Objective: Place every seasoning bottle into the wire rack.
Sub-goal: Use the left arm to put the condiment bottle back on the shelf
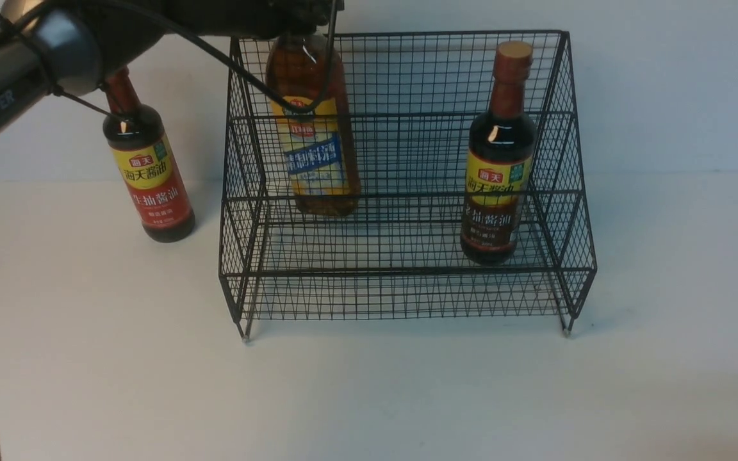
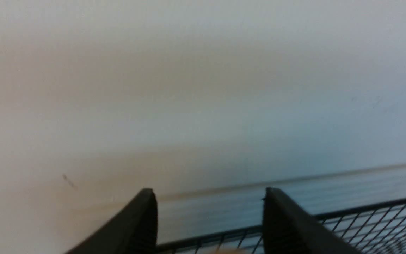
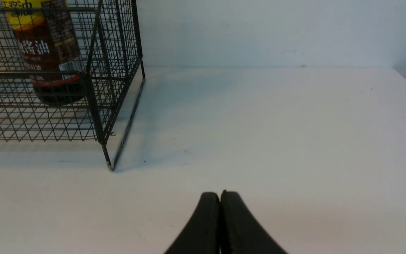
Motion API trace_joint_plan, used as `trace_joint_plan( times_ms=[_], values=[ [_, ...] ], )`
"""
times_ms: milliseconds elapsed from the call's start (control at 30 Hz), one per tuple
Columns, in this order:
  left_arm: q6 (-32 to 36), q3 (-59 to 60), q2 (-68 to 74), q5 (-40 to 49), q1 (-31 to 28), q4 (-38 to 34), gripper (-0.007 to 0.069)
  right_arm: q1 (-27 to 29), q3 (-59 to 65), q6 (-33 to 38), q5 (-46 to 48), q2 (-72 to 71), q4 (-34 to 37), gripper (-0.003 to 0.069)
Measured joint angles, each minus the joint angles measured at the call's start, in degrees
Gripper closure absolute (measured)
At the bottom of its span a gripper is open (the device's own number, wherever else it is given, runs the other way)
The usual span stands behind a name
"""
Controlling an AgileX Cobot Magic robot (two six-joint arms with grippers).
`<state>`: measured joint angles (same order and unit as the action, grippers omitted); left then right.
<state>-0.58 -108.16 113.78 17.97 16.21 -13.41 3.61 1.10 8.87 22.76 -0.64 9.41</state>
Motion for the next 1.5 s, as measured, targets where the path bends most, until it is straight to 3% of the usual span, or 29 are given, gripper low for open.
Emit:
trace_joint_plan(
  times_ms=[167, 333, 433, 467, 500, 600, 733, 833, 1000, 1067, 1233, 1333, 1500],
  values=[
    [-0.23, -0.4, -3.0, -0.01, 0.0, 0.02, 0.0188, 0.0, 0.0, -0.06, 0.0, 0.0, 0.0, 0.0673],
    [-0.35, -0.41, -6.03, 0.68, 0.0, 0.36, 0.0204, 0.0, 0.0, -0.06, 0.0, 0.0, 0.0, 0.0673],
    [-0.37, -0.41, -8.8, 3.73, 0.0, 0.38, 0.0286, 0.0, 0.0, -0.06, 0.0, 0.0, 0.0, 0.0673],
    [-0.08, -0.46, -10.58, 6.74, -0.06, 0.81, 0.0373, 0.0, 0.0, -0.06, 0.0, 0.0, 0.0, 0.0673],
    [0.03, -0.46, -10.82, 7.69, -0.06, 0.97, 0.0384, 0.0, 0.0, -0.06, 0.0, 0.0, 0.0, 0.0673],
    [2.61, -0.46, -14.33, 16.13, -0.06, 2.4, 0.0566, 0.0, 0.0, -0.06, 0.0, 0.0, 0.0, 0.0673],
    [3.89, 1.33, -15.49, 24.41, 0.94, 3.06, 0.0625, 0.0, 0.0, -0.06, 0.0, 0.0, 0.0, 0.0673],
    [4.15, 4.84, -15.49, 25.19, 2.51, 4.14, 0.0629, 0.0, 0.0, -0.06, 0.0, 0.0, 0.0, 0.0673],
    [3.64, 19.01, -15.08, 12.71, 8.37, 8.73, 0.0629, 0.0, 0.0, -0.06, 0.0, 0.0, 0.0, 0.0673],
    [1.05, 25.17, -14.88, 2.63, 10.41, 10.73, 0.0629, 0.0, 0.0, -0.06, 0.0, 0.0, 0.0, 0.0673],
    [-4.76, 33.4, -15.47, -10.63, 10.86, 11.69, 0.0629, 0.0, 0.0, -0.06, 0.0, 0.0, 0.0, 0.0673],
    [-5.05, 36.44, -17.14, -13.59, 10.81, 12.49, 0.0629, 0.0, 0.0, -0.06, 0.0, 0.0, 0.05, 0.0673],
    [-4.81, 44.97, -21.8, -28.5, 10.7, 13.41, 0.0629, 0.0, 0.0, -0.06, 0.0, 0.0, 0.05, 0.0673]
  ],
)
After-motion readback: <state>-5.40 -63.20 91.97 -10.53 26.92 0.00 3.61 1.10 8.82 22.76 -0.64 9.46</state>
